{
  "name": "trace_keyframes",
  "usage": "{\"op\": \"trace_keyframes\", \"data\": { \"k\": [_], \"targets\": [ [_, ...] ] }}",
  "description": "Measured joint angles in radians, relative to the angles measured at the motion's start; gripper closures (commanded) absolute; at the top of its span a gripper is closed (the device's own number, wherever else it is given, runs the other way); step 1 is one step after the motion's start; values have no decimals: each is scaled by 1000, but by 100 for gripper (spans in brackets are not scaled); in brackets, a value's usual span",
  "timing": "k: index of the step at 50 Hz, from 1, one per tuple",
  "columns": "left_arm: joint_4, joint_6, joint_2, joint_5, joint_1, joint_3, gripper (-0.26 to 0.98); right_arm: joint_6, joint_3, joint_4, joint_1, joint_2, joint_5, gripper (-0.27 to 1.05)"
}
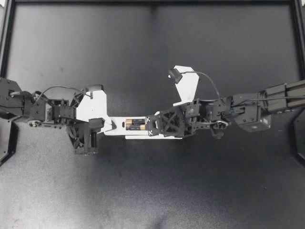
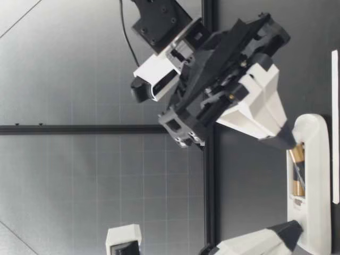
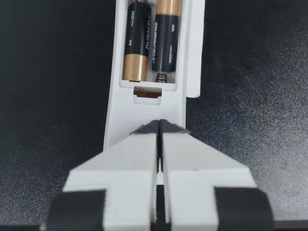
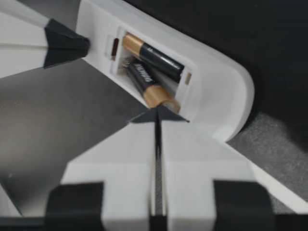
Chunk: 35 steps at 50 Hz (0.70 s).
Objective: Place the battery into the slot of the remote controller.
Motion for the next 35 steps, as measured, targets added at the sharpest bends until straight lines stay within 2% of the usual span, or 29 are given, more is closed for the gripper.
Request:
{"op": "trace_keyframes", "data": {
  "k": [24, 35],
  "targets": [
    [0, 5, 2, 0, 0, -2, 91, -9, -23, -12, 0, 29, 17, 95],
    [0, 5, 0, 6, 0, -12, 91, -20, 8, -100, 0, -25, 61, 95]
  ]
}}
